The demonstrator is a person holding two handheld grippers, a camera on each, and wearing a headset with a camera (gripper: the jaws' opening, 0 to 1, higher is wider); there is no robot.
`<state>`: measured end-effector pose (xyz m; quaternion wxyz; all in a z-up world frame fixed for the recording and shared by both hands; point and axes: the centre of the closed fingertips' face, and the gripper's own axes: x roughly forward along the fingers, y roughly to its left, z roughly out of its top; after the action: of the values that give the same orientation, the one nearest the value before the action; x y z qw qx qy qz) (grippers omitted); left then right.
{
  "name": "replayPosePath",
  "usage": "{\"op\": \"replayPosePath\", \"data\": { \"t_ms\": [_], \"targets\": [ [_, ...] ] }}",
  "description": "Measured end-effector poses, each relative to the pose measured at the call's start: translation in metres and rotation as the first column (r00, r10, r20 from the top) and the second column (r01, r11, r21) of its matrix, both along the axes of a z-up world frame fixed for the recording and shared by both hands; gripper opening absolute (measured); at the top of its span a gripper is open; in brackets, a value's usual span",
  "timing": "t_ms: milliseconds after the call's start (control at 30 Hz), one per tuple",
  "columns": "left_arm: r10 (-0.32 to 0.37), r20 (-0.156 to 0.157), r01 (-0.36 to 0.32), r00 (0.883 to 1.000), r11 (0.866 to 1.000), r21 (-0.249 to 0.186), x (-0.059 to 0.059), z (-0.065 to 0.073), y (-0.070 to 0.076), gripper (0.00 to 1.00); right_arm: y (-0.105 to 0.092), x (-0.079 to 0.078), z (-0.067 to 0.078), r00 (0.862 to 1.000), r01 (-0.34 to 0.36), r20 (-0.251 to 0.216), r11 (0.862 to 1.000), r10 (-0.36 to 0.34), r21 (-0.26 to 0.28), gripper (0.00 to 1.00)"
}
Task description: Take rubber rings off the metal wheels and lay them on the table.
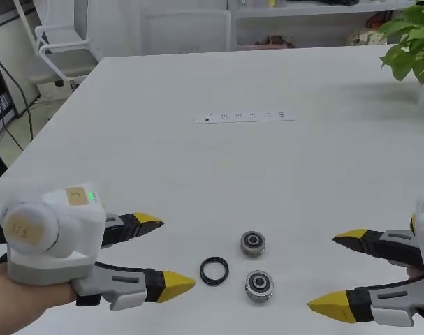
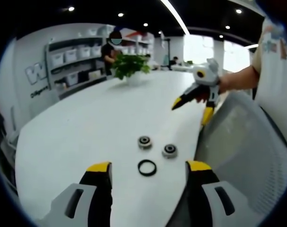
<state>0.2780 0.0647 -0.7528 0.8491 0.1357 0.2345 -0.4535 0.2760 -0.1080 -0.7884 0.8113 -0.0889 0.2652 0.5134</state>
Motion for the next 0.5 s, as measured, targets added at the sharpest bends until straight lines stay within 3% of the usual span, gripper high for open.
{"op": "replayPosePath", "data": {
  "t_ms": [300, 500],
  "targets": [
    [0.011, -0.015, -0.012, 1.0, 1.0, -0.023, -0.0045, 0.0011, 0.0016, 0.64, -0.0041, 0.001, -0.0001, 1.0, 0.004, 0.004, 1.0, -0.004, -0.016, 0.76],
    [0.005, -0.017, -0.006, 1.0, 1.0, -0.015, -0.0073, 0.0002, 0.002, 0.64, -0.0034, 0.0021, 0.0022, 1.0, 0.01, 0.008, 1.0, -0.01, -0.011, 0.76]
  ]
}}
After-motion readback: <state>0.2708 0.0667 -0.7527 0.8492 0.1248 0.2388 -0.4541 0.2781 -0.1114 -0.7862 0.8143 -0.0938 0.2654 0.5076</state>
